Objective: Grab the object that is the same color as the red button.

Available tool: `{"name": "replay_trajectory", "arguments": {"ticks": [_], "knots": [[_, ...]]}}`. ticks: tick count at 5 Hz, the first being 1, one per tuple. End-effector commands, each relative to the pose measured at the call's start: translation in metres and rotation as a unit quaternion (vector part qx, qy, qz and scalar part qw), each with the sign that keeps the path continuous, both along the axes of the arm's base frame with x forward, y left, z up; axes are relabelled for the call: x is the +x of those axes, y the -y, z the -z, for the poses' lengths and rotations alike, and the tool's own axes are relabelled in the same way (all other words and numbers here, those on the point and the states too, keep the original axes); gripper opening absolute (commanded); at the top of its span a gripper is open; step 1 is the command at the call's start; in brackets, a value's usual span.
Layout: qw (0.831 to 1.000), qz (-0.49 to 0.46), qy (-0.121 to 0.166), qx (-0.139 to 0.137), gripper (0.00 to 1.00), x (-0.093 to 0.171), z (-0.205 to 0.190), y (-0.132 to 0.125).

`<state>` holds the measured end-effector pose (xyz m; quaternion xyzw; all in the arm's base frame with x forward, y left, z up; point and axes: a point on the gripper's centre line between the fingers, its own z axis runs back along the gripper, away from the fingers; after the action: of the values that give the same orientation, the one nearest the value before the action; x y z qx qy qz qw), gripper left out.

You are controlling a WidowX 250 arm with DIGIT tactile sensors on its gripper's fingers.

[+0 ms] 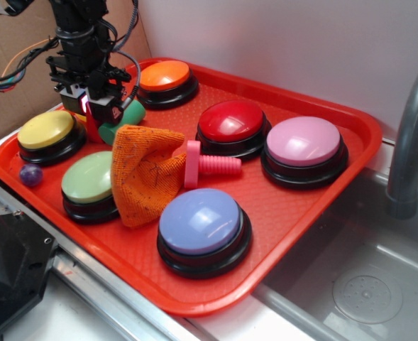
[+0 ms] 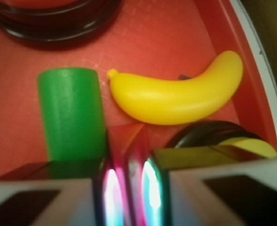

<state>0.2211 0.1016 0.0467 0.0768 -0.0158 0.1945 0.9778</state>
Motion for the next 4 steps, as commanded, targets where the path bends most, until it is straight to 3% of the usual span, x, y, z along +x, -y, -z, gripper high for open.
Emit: {"name": "replay_trajectory", "arguments": {"ticks": [1,2,3,4], "knots": [[0.999,0.036,0.022,-0.004,0.0,0.011,-0.027,0.0],[0.998,0.059,0.023,-0.018,0.0,0.014,-0.056,0.011],[0.993,0.104,0.03,-0.052,0.0,0.015,-0.096,0.035],[0.981,0.166,0.055,-0.086,0.0,0.008,-0.136,0.075]]}}
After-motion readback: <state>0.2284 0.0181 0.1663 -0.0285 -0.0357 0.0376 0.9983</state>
